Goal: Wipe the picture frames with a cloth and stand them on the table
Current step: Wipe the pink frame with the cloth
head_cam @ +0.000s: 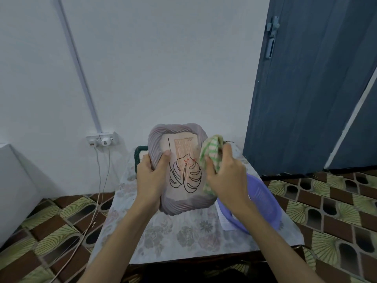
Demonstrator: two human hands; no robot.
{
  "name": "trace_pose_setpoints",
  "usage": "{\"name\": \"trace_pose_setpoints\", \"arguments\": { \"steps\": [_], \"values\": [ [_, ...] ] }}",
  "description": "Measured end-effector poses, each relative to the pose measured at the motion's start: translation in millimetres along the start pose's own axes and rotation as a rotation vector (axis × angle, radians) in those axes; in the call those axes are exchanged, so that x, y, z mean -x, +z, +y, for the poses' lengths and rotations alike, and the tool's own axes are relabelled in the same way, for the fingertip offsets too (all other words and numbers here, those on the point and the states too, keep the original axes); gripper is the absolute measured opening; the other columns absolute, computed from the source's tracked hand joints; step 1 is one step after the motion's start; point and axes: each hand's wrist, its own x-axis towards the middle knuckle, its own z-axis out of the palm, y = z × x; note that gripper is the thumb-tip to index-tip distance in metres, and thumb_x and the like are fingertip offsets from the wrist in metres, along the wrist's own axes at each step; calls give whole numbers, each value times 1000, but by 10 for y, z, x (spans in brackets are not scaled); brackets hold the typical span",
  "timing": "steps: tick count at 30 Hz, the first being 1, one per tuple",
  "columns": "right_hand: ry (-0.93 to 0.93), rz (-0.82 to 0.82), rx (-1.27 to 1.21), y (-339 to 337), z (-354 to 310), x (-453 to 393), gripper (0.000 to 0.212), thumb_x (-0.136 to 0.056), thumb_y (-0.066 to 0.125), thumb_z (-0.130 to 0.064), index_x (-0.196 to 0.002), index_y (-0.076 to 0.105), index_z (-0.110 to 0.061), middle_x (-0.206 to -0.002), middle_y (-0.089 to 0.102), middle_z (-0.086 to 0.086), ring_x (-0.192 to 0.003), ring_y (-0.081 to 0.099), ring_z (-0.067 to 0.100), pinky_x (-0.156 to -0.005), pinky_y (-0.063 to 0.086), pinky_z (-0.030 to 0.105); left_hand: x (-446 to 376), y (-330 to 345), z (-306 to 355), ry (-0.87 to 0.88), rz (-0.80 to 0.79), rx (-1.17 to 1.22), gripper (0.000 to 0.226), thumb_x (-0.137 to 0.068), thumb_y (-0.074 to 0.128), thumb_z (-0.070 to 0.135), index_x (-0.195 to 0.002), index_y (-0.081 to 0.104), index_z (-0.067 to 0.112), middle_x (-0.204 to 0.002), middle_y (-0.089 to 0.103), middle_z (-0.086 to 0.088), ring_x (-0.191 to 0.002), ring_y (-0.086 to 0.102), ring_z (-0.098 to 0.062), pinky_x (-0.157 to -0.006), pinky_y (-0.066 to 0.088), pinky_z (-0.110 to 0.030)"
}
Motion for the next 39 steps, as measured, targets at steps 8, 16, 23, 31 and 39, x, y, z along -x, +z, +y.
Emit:
{"name": "trace_pose_setpoints", "arguments": {
  "steps": [8,16,23,31,39],
  "values": [
    [102,28,-41,14,134,-223,33,-91,46,-31,-109,51,-3,-79,59,12,-69,54,31,-59,25,28,24,-32,-81,-5,-62,-19,27,-89,61,22,-104,59,-1,-92,71,-14,-80,71,-25,-68,59,-38],
    [-62,-88,8,2,173,123,40,-90,47,-30,-117,56,-2,-72,66,14,-59,59,32,-49,29,25,-10,-113,-175,-10,-71,-56,25,-90,61,20,-105,60,1,-88,72,-13,-76,71,-25,-57,56,-30],
    [-144,-111,-22,-100,150,127,31,-86,54,-29,-106,60,-6,-62,55,2,-49,49,21,-42,33,22,-10,-150,-91,-2,-83,-18,15,-91,59,18,-94,63,4,-80,72,-9,-64,70,-16,-51,54,-25],
    [66,-37,-115,-63,172,-144,25,-91,54,-27,-101,60,-4,-79,65,14,-70,59,32,-60,38,30,56,-90,-69,-1,-93,4,12,-90,60,18,-82,64,11,-70,72,-3,-63,70,-17,-53,56,-27],
    [290,-137,-225,-52,339,-148,18,-91,55,-24,-81,60,-10,-66,57,4,-63,48,22,-56,31,27,46,-164,-169,-65,-100,25,12,-89,62,20,-91,65,8,-75,74,-3,-67,71,-14,-54,55,-24]
  ]
}}
